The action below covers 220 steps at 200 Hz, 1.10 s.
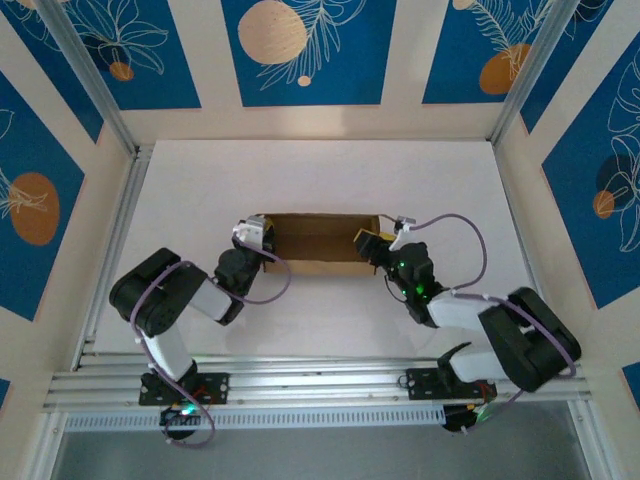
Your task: Fold the paper box
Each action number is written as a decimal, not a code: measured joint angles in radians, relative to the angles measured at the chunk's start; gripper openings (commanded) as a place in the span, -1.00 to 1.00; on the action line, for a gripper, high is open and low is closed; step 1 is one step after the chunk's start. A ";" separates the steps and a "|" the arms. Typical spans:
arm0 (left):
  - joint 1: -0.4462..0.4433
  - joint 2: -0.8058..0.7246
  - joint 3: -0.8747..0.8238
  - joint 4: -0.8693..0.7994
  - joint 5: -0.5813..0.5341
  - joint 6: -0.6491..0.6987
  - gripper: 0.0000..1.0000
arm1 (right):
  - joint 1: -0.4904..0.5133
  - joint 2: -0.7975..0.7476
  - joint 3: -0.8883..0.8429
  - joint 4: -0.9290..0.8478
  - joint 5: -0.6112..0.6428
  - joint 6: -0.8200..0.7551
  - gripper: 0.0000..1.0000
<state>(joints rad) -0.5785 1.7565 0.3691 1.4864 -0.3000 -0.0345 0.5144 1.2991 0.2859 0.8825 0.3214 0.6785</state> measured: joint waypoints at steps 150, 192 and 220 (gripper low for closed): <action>-0.005 0.014 0.003 0.015 -0.019 0.000 -1.00 | 0.016 -0.657 0.345 -0.944 -0.150 -0.020 -1.00; -0.006 0.014 0.003 0.016 -0.015 0.002 -1.00 | 0.024 -0.130 0.860 -1.138 -0.173 0.002 -1.00; -0.009 0.015 0.003 0.017 -0.015 0.001 -1.00 | 0.045 0.109 1.051 -1.238 -0.162 0.013 -1.00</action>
<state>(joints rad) -0.5877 1.7714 0.3721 1.5032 -0.3149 -0.0334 0.5591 1.4082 1.3365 -0.3557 0.1593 0.6910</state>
